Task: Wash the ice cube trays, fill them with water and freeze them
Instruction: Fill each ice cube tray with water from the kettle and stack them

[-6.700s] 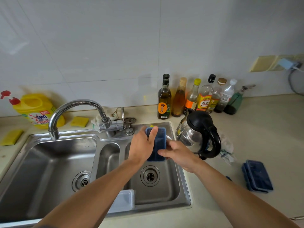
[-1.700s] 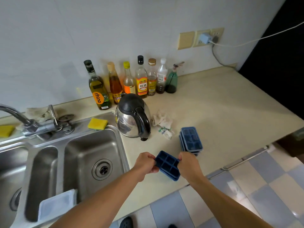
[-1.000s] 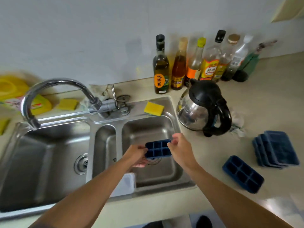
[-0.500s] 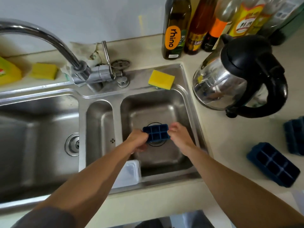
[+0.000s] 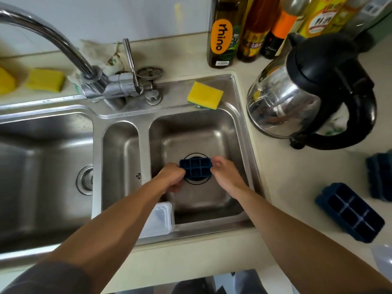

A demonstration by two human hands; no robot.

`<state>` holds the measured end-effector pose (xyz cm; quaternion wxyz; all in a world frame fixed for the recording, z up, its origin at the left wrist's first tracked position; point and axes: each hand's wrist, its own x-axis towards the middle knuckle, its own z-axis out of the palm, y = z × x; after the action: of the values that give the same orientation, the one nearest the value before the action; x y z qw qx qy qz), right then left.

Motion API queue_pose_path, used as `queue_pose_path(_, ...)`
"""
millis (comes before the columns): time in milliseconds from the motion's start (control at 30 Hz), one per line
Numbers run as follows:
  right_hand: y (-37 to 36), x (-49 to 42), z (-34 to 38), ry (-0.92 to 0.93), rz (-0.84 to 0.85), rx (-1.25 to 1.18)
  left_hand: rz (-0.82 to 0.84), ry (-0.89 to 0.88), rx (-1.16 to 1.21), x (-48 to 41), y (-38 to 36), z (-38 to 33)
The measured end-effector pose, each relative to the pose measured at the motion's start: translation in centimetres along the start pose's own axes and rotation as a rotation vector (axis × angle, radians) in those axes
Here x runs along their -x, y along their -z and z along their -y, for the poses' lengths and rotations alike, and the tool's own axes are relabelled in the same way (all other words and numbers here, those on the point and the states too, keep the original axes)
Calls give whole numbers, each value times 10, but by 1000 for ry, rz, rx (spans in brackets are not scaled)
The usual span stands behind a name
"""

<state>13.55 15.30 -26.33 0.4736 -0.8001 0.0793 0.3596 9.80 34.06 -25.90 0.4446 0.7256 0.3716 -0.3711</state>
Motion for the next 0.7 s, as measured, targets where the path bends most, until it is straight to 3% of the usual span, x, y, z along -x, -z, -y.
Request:
queue_pose_path(200, 38, 50, 16, 159, -48, 97, 6, -4, 69, 32, 0, -11)
queue_pose_path(400, 95, 112, 33, 320, -185, -67, -37, -52, 343, 84, -14, -46)
queue_pose_path(567, 153, 152, 41, 497, -545, -200, -59, -229, 633, 121, -38, -72)
queue_pose_path(700, 204, 162, 59, 614, -826, -298, -123, -375, 622, 140, -59, -81)
